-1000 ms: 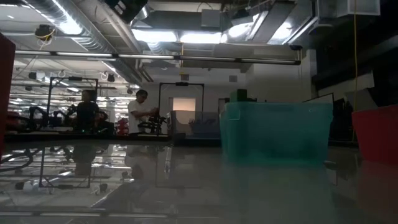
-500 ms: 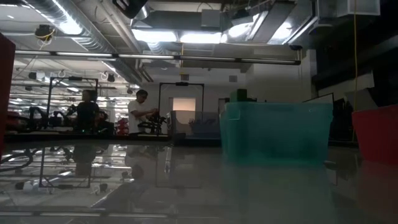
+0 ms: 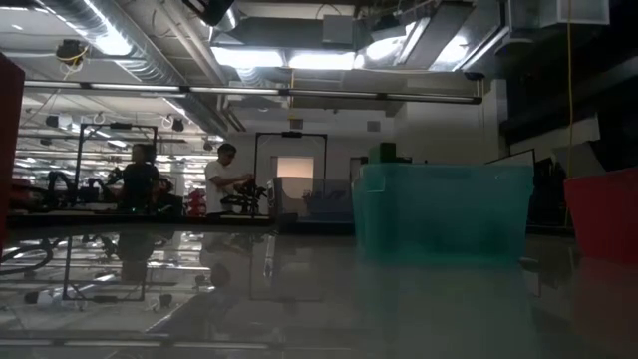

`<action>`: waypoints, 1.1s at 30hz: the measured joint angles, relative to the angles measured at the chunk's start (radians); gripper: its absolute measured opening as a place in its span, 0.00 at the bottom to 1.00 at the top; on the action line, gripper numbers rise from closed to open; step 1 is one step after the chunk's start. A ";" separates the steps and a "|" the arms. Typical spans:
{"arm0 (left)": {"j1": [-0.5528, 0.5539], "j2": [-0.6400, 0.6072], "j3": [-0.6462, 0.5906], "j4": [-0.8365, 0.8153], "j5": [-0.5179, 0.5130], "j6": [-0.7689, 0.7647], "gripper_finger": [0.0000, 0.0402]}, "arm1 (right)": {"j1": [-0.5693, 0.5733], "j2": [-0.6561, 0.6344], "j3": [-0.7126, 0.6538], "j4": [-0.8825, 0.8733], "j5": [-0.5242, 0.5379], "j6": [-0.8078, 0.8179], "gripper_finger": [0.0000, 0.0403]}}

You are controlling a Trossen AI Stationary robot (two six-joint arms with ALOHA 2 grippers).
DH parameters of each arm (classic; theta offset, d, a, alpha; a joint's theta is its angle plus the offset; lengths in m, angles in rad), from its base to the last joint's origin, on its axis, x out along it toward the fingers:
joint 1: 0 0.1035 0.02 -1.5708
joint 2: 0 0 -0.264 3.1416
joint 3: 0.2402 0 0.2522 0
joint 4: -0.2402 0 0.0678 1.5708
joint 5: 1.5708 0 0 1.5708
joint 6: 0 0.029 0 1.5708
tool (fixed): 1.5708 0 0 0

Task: Sort blocks
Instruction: Put the blue block into the gray bin

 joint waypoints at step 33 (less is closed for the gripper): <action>-0.083 -0.132 0.001 -0.861 -0.125 -0.408 0.52 | -0.549 0.002 -0.001 -0.252 0.147 0.218 0.17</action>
